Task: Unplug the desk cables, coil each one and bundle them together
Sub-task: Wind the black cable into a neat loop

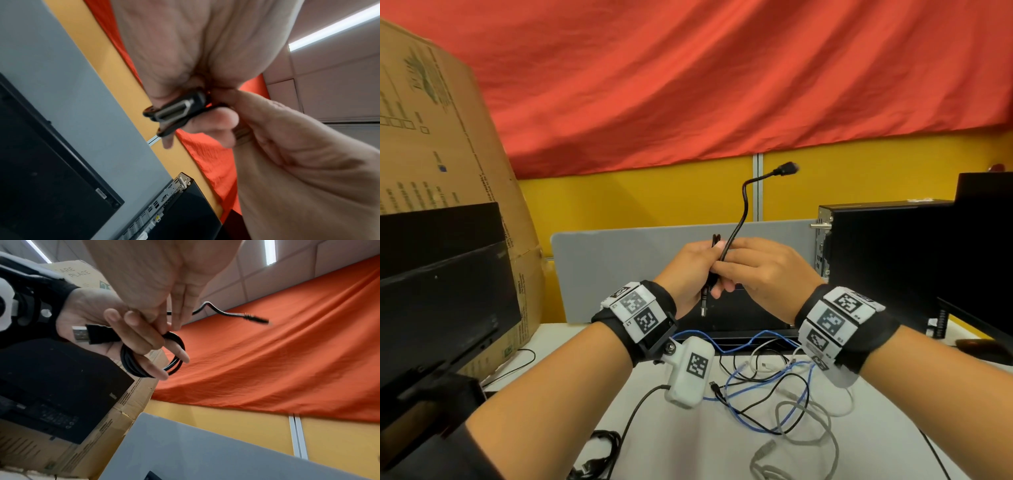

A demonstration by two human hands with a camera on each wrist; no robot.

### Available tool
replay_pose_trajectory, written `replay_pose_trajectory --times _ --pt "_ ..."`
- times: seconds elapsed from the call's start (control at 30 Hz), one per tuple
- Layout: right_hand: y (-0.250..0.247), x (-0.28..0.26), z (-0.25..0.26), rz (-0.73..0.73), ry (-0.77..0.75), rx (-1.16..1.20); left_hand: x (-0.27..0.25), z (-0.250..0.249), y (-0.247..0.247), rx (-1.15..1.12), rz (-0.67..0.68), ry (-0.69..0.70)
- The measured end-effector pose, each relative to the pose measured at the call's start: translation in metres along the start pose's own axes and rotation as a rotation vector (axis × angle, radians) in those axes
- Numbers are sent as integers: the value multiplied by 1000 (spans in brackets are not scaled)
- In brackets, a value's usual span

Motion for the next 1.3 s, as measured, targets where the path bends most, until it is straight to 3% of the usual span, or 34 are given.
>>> replay_pose_trajectory --times 0.1,0.23,0.37,0.53,0.83,1.07,1.2,1.3 --pt "-2 -6 -4 -115 81 195 -3 0 3 -148 52 -27" --pt "-2 -10 -17 -257 330 329 -5 3 7 -258 68 -75" --pt "1 -4 -24 -260 372 382 -5 7 10 -380 118 -134" --pt "11 -2 -24 -225 637 606 -5 8 13 -417 196 -139" --pt "23 -3 -27 -128 779 671 -6 16 13 -362 113 -173" --pt "16 -6 -21 -177 662 492 -4 13 6 -178 -112 -182" --pt "17 -9 -17 -146 526 423 -2 10 4 -165 -139 -185" --pt "22 -13 -17 -89 516 418 -1 9 3 -160 -119 -187"
Point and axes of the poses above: each hand's wrist, its own x-axis towards the middle knuckle, its own y-axis out of the palm, z = x × y, the point moved 4 cm from there along x, towards the middle knuckle, and after that the axes turned 3 degrees about -y, right-handed, at the moved point
